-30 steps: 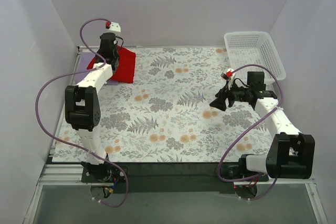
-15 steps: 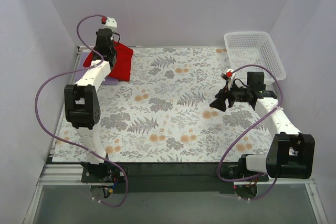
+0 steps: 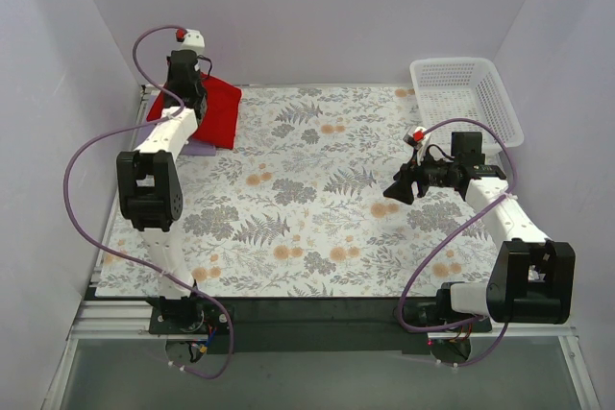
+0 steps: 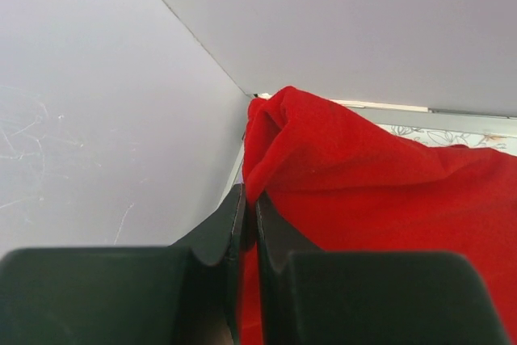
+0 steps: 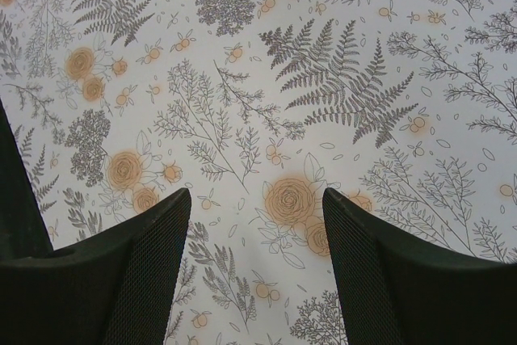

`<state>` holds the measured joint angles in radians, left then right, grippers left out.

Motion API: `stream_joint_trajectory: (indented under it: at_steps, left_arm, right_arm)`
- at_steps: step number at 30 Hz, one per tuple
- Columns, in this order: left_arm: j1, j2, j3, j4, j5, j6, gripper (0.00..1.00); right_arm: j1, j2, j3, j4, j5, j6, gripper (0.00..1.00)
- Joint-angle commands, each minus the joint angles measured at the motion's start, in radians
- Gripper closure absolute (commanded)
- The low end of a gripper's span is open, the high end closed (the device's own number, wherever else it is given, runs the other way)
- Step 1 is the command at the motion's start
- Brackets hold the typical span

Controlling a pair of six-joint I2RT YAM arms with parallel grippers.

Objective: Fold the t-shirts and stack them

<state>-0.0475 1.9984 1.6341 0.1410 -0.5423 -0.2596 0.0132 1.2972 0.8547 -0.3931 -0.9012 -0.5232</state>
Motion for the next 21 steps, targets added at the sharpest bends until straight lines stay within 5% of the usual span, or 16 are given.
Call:
stream_joint_trajectory:
  at_steps: [1,6,7,8,9,12,13,21]
  left_arm:
    - [0.028,0.025,0.07,0.04,-0.007,-0.02,1.0]
    - [0.046,0.108,0.124,0.074,-0.024,-0.047,1.0]
    - [0.081,0.123,0.136,0.086,-0.04,-0.065,0.94]
    - [0.093,0.155,0.136,0.112,-0.08,-0.079,0.86]
    - [0.118,0.164,0.132,0.18,-0.161,-0.089,0.59]
    - [0.15,0.174,0.136,0.175,-0.235,-0.154,0.4]
    - [0.153,0.165,0.147,0.148,-0.228,-0.212,0.26]
    - [0.158,-0.112,0.054,-0.251,0.092,-0.577,0.26]
  right_arm:
    - [-0.002,0.007,0.035,0.002,-0.036,-0.003,0.28]
    - [-0.004,0.016,0.035,-0.001,-0.03,-0.008,0.28]
    - [-0.002,0.017,0.032,-0.003,-0.03,-0.009,0.27]
    - [-0.002,0.02,0.032,-0.004,-0.031,-0.009,0.28]
    - [-0.033,0.019,0.032,-0.006,-0.033,-0.011,0.27]
    - [-0.038,0.024,0.029,-0.009,-0.03,-0.015,0.27]
    - [-0.038,0.024,0.027,-0.007,-0.03,-0.017,0.28]
    - [-0.051,-0.007,0.023,-0.018,-0.024,-0.029,0.27]
